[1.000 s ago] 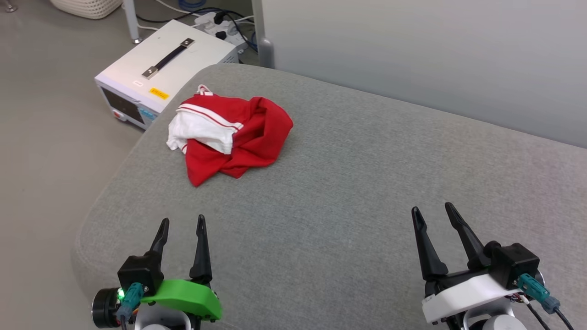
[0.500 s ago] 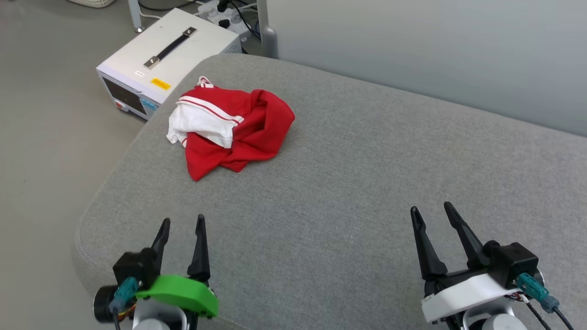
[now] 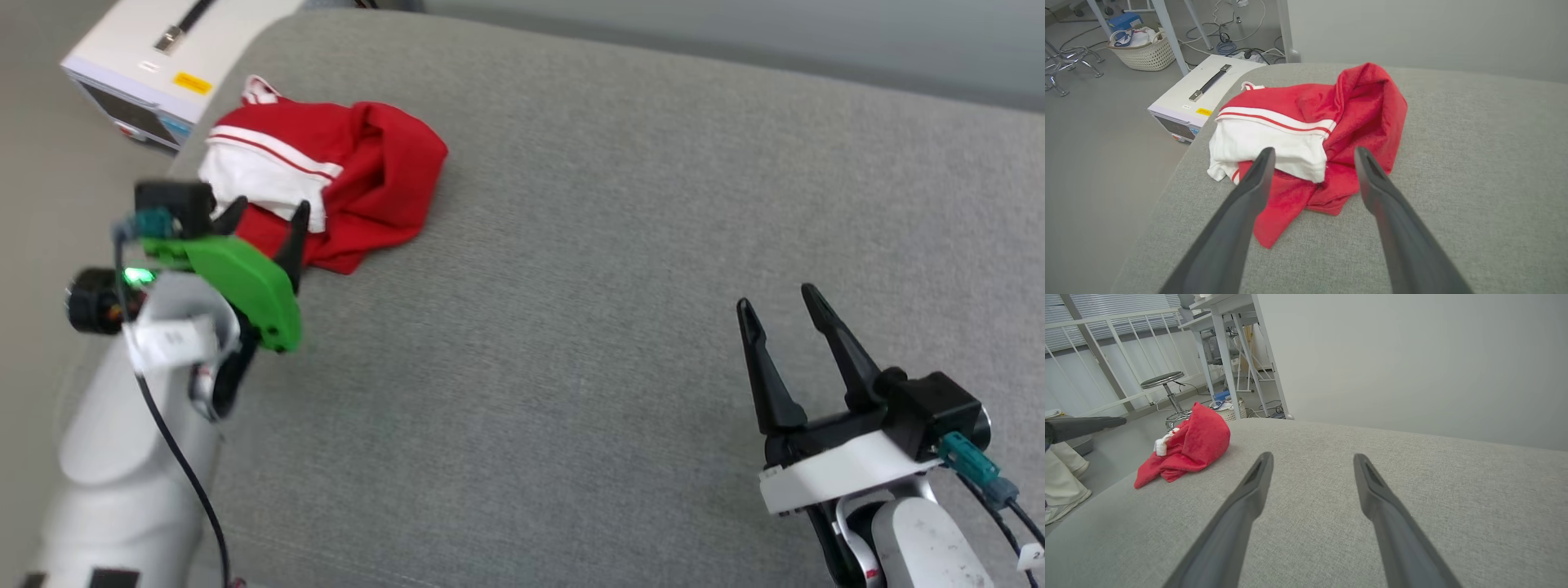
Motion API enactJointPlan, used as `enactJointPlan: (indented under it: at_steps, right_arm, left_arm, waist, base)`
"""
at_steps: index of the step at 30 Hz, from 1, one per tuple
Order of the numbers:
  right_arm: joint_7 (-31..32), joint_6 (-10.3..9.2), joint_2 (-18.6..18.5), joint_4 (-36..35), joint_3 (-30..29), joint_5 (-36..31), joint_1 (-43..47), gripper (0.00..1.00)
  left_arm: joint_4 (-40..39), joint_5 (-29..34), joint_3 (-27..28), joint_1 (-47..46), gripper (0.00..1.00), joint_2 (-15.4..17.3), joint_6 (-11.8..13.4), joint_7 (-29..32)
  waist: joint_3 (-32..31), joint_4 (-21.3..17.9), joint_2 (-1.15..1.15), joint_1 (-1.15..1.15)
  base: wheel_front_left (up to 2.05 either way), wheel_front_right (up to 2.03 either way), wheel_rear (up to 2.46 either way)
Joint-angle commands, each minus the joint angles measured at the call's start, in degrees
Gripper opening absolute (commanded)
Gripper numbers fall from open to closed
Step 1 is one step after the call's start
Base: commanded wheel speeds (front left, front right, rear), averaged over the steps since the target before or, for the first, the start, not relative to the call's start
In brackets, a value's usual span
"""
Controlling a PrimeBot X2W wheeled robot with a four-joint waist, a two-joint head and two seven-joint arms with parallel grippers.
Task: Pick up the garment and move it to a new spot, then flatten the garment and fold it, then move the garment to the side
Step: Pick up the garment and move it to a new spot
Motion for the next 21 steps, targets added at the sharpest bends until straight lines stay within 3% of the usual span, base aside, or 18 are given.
enactJointPlan:
  at_steps: [1, 4, 9, 15, 21]
  right_arm:
    - [-0.5, -0.03, -0.4, -0.6, 0.2, -0.4, -1.2, 1.00]
    - [-0.5, -0.03, -0.7, -1.2, 0.4, -0.4, -2.6, 1.00]
    - [-0.5, -0.03, -1.1, -1.7, 1.8, -1.8, -4.6, 1.00]
    - [-0.5, -0.03, -0.9, -2.0, 2.4, -1.8, -5.9, 1.00]
    - [-0.5, -0.03, -1.1, -2.0, 2.4, -1.9, -6.3, 1.00]
  left_arm:
    - [0.9, -2.3, -1.3, -2.6, 1.00, 1.7, -0.2, 3.3]
    - [2.0, -6.0, -4.2, -7.3, 1.00, 6.8, -0.2, 9.2]
    - [3.9, -11.1, -8.9, -12.0, 1.00, 13.3, -0.2, 14.0]
    - [8.0, -18.4, -11.4, -14.9, 1.00, 17.9, -0.2, 18.9]
    - [11.7, -22.1, -13.8, -15.5, 1.00, 19.5, -0.2, 21.7]
  waist:
    - [6.3, -5.6, 0.00, -0.01]
    - [9.2, -7.6, 0.00, -0.01]
    - [12.9, -10.4, 0.00, -0.01]
    - [16.2, -12.8, 0.00, -0.01]
    - [17.4, -13.6, 0.00, -0.01]
  base:
    - [0.00, 0.00, 0.00]
    - [0.00, 0.00, 0.00]
    - [0.00, 0.00, 0.00]
    - [0.00, 0.00, 0.00]
    - [0.00, 0.00, 0.00]
